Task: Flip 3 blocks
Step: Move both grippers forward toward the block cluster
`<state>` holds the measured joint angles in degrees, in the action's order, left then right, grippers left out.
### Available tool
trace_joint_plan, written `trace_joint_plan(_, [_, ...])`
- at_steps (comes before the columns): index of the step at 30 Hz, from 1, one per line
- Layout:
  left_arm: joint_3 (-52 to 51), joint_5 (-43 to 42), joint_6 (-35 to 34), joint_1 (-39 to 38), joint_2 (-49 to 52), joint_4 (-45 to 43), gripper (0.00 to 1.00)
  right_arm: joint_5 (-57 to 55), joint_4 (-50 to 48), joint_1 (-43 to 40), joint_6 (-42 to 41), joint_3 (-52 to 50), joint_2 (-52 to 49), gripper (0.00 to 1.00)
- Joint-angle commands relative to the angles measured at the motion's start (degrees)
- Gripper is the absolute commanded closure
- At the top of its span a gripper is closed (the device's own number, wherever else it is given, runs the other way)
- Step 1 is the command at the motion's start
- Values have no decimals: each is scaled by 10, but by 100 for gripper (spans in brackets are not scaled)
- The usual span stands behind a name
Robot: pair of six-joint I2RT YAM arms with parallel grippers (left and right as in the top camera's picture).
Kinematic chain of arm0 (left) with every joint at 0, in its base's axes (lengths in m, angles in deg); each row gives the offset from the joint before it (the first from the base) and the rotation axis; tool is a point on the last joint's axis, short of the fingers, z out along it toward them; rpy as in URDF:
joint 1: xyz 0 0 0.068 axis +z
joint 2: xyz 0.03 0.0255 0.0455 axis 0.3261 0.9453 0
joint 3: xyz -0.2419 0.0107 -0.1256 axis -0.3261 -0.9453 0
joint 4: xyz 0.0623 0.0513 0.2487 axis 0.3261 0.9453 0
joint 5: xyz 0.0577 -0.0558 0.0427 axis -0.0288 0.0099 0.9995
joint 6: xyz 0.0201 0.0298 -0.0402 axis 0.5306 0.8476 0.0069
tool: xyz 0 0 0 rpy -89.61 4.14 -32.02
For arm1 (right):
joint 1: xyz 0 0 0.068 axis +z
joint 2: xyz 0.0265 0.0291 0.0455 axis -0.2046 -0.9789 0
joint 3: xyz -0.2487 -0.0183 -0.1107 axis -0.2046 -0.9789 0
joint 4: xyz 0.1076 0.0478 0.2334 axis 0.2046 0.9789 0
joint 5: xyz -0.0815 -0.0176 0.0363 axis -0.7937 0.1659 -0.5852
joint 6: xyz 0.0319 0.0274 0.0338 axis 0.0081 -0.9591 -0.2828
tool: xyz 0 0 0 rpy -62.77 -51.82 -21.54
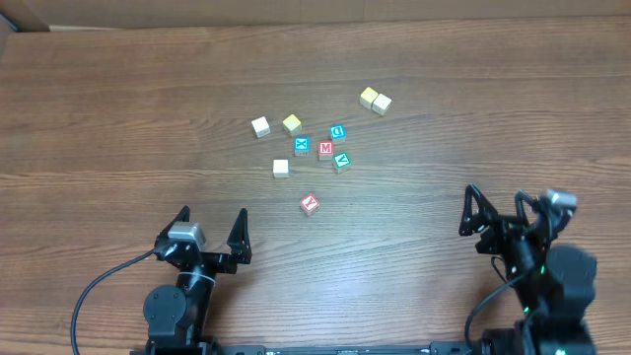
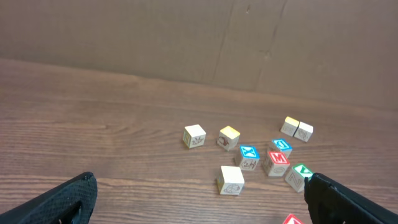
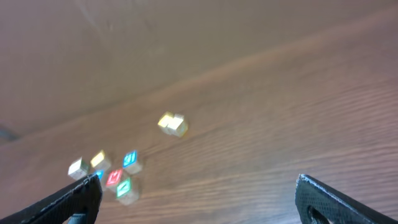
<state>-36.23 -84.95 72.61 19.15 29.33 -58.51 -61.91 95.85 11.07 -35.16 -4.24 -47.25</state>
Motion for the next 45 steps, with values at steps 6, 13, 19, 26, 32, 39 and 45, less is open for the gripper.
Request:
trace_joint_plan(6, [-6, 0, 13, 3, -7, -3, 0, 211, 198, -1, -18, 199, -224, 0])
trace_joint_plan(13, [-6, -42, -2, 3, -7, -9, 0, 285, 351, -1, -12, 246, -356, 0])
trace_joint_plan(19, [25, -75, -3, 2, 30, 42, 0, 284, 392, 5, 67, 246, -405, 0])
trace_joint_plan(26, [173, -83, -2, 2, 211, 96, 0, 254, 387, 61, 75, 259, -418, 0])
trace_joint_plan(32, [410, -123, -2, 0, 450, 246, 0, 137, 397, 146, 41, 321, -443, 0])
trace_joint_plan(39, [691, -124, -2, -32, 678, 522, 0, 45, 463, 210, -20, 457, -525, 0])
trace_joint_plan(45, [739, -95, -2, -35, 748, 557, 0, -17, 535, 219, -18, 543, -618, 0])
